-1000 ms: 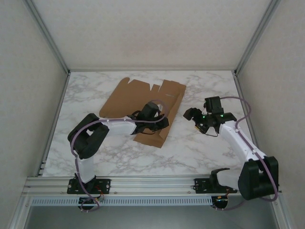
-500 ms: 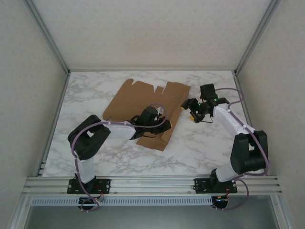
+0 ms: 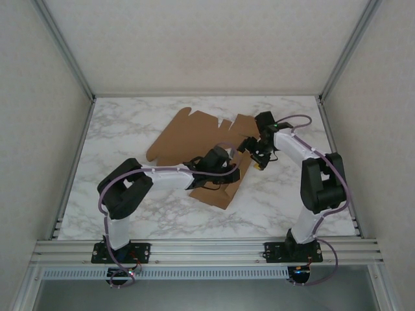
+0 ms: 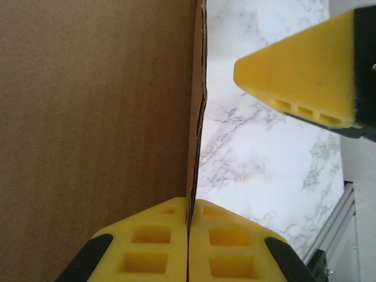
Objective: Fold the paper box
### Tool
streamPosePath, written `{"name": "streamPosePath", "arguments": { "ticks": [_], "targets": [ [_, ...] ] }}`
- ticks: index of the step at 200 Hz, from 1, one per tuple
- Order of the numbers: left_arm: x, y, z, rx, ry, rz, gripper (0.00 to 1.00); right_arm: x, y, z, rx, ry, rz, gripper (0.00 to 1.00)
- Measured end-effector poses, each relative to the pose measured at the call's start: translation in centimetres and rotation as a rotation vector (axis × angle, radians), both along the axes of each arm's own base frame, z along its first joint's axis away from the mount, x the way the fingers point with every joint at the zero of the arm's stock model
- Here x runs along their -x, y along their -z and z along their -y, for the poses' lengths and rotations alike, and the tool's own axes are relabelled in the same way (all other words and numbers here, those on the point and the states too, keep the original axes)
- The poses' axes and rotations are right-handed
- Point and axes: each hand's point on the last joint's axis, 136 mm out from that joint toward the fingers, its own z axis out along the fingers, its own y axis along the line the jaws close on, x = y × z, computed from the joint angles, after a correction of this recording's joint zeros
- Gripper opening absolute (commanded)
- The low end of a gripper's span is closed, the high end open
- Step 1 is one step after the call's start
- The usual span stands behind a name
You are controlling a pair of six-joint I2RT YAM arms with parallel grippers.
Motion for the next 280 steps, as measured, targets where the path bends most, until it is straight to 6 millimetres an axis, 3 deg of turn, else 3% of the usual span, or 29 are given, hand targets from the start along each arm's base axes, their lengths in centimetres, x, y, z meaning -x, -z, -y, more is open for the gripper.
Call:
{"name": "streamPosePath", "arguments": {
  "ticks": [22,49,105,167,204,255,280],
  "targets": [
    [0.1,0.3,0.4,-0.048,0.009,0.027,0.0,0.0,0.1,-1.0,0.004,-0.04,0.005,0.72],
    [0.3,0.4,1.0,-0.095,0.024,0.059,0.0,0.3,1.3,-0.7,0.034,-0.05,-0.019,0.66],
    [0.5,1.6,0.8,-0.194,0.04,0.103,0.0,0.6,2.2,0.4,0.091,-0.051,-0.029,0.36],
    [1.0,1.8,0.9,-0.262,0.061,0.149,0.0,0.9,3.2,0.7,0.107,-0.046,-0.05,0.31],
    [1.2,2.1,0.8,-0.284,0.072,0.154,0.0,1.6,4.0,0.9,0.115,-0.049,-0.069,0.15],
    [1.9,2.2,0.7,-0.306,0.092,0.156,0.24,2.2,4.1,1.2,0.119,-0.074,-0.067,0.0],
    [2.4,-0.8,0.9,-0.26,0.106,0.179,0.28,2.4,4.5,1.8,0.155,-0.105,-0.058,0.0]
  ]
}}
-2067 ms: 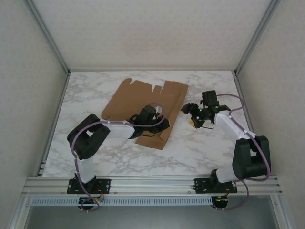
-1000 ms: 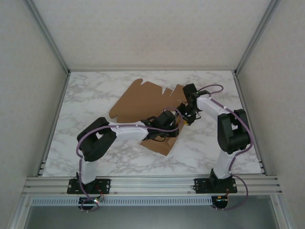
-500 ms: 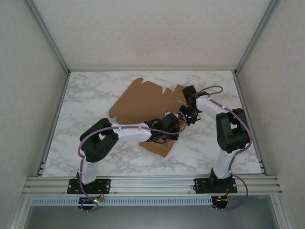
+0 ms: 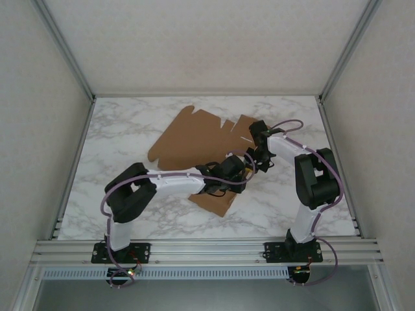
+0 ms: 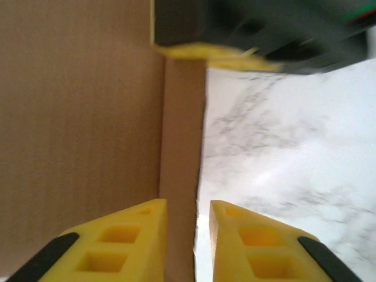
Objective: Fold the paper box
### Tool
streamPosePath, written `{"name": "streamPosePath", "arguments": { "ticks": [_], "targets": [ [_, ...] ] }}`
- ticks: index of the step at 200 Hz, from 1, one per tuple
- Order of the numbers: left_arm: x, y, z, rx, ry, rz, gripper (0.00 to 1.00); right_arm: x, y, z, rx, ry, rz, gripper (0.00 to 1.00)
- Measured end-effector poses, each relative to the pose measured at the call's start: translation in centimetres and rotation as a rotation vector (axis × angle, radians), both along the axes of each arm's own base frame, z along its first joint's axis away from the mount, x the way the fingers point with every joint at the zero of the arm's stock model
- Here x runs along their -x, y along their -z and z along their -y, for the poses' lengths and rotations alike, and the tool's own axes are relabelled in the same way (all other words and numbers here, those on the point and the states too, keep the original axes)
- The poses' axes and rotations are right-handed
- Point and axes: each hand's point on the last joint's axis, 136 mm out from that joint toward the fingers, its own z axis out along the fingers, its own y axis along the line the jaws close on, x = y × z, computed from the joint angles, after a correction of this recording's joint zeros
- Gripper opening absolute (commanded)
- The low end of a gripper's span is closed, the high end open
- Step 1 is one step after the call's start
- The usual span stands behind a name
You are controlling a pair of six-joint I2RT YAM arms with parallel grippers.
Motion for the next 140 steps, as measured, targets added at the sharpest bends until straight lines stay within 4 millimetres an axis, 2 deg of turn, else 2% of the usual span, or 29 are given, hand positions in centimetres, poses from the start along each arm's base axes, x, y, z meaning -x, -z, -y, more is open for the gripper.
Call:
{"name": "streamPosePath", "arguments": {
  "ticks": [16,45,61,79,89,102,123,140],
  "targets": [
    [0.2,-3.6,0.1,0.065,0.009,0.031,0.28,-0.1,0.0,0.4,0.02,-0.027,0.013,0.0],
    [0.8,-11.4,-0.4,0.214,0.033,0.1,0.28,-0.1,-0.1,0.8,0.054,-0.105,0.028,0.0],
    [0.5,-15.3,-1.6,0.288,0.023,0.139,0.28,-0.4,-0.4,1.1,0.077,-0.152,0.044,0.0],
    [-1.3,-17.6,-4.2,0.333,-0.037,0.17,0.27,-1.0,-0.9,1.1,0.089,-0.207,0.068,0.0],
    [-2.7,-17.9,-6.2,0.341,-0.092,0.175,0.27,-1.4,-1.1,0.8,0.09,-0.252,0.086,0.0],
    [-4.4,-17.2,-8.9,0.333,-0.174,0.168,0.27,-1.6,-1.3,0.4,0.104,-0.322,0.109,0.0],
    [-6.7,-14.1,-13.1,0.293,-0.304,0.119,0.26,-2.1,-1.9,-0.9,0.132,-0.452,0.149,0.0],
    [-7.4,-11.1,-15.6,0.26,-0.383,0.064,0.25,-2.6,-2.2,-1.9,0.159,-0.538,0.175,0.0]
  ]
}}
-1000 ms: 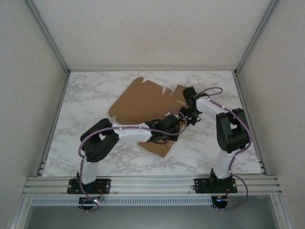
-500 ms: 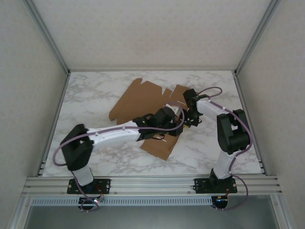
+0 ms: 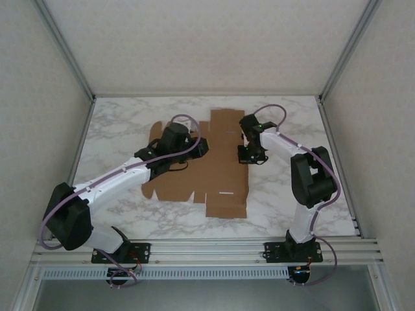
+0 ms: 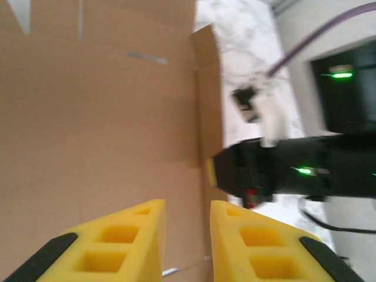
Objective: Fold the paper box
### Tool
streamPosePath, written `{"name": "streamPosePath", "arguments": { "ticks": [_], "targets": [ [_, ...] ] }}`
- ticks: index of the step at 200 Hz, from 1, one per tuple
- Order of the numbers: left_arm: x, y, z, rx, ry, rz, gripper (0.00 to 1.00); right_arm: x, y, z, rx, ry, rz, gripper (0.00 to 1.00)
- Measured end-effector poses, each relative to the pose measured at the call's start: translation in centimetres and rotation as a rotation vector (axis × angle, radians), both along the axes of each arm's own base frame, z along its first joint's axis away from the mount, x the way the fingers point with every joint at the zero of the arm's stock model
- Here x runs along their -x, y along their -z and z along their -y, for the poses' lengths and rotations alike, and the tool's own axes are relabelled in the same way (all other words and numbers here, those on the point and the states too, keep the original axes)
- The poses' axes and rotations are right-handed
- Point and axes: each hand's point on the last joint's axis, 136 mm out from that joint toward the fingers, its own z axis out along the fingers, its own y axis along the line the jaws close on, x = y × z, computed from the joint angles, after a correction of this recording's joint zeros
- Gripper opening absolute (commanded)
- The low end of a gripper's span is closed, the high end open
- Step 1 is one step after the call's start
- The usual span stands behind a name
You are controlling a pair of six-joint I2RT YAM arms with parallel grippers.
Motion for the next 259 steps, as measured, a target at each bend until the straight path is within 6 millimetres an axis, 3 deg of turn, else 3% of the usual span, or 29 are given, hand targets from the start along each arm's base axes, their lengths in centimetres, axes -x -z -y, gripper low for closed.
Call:
{"name": "streamPosePath", "arguments": {
  "ticks": [19,74,134,198,259],
  "targets": [
    [0.0,2.9,-1.7,-0.017,-0.046,-0.064,0.23,-0.3,0.2,-0.1,0.055,-0.065,0.012,0.0],
    [1.9,11.5,-4.3,-0.015,-0.134,-0.241,0.15,-2.1,1.0,2.5,0.287,-0.155,-0.017,0.0],
    [2.8,17.6,-4.3,-0.008,-0.163,-0.355,0.04,-1.7,1.6,3.8,0.37,-0.187,-0.06,0.0],
    [1.6,17.7,-2.9,0.066,-0.137,-0.322,0.0,-2.0,0.3,4.5,0.381,-0.159,-0.059,0.0],
    [1.4,17.7,-2.9,0.077,-0.134,-0.312,0.0,-1.4,-3.7,3.5,0.255,-0.115,-0.02,0.0]
  ]
}}
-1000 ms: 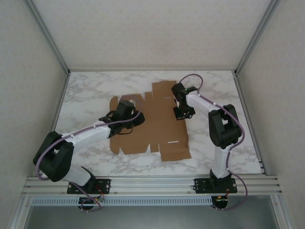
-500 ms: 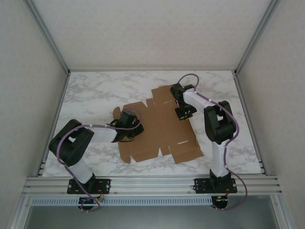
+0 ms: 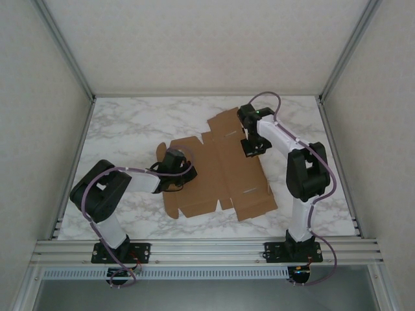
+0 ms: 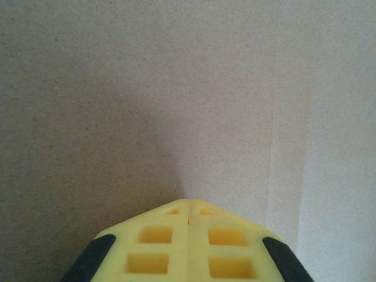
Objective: Fold the paper box
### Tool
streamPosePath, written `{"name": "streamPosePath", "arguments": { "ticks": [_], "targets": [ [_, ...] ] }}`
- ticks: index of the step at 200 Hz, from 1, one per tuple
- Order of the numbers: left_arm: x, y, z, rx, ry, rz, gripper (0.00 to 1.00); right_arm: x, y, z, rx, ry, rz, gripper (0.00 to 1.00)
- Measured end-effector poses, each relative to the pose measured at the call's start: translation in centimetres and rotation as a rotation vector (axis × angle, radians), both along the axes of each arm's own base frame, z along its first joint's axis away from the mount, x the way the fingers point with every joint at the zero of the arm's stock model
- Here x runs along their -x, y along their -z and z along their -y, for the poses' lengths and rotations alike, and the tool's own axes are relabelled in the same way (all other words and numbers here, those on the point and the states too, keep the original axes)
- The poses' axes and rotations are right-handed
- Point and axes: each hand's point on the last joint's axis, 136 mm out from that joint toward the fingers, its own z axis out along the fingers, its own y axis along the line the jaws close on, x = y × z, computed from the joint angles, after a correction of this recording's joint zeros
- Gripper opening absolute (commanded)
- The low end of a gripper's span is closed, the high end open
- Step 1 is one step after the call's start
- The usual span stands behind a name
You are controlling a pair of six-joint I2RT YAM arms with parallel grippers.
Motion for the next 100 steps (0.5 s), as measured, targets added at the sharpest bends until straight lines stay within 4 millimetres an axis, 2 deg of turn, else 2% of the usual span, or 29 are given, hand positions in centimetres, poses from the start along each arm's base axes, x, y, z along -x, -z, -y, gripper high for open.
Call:
{"name": "streamPosePath", "arguments": {
  "ticks": [56,100],
  "targets": [
    [0.0,0.0,0.0,0.008,0.0,0.01,0.0,0.5,-2.2,-1.8,-0.153,0.037,-0.013,0.0],
    [-0.1,0.1,0.0,0.011,0.0,0.012,0.0,1.2,-5.5,-4.6,-0.347,0.049,-0.008,0.0]
  ]
}}
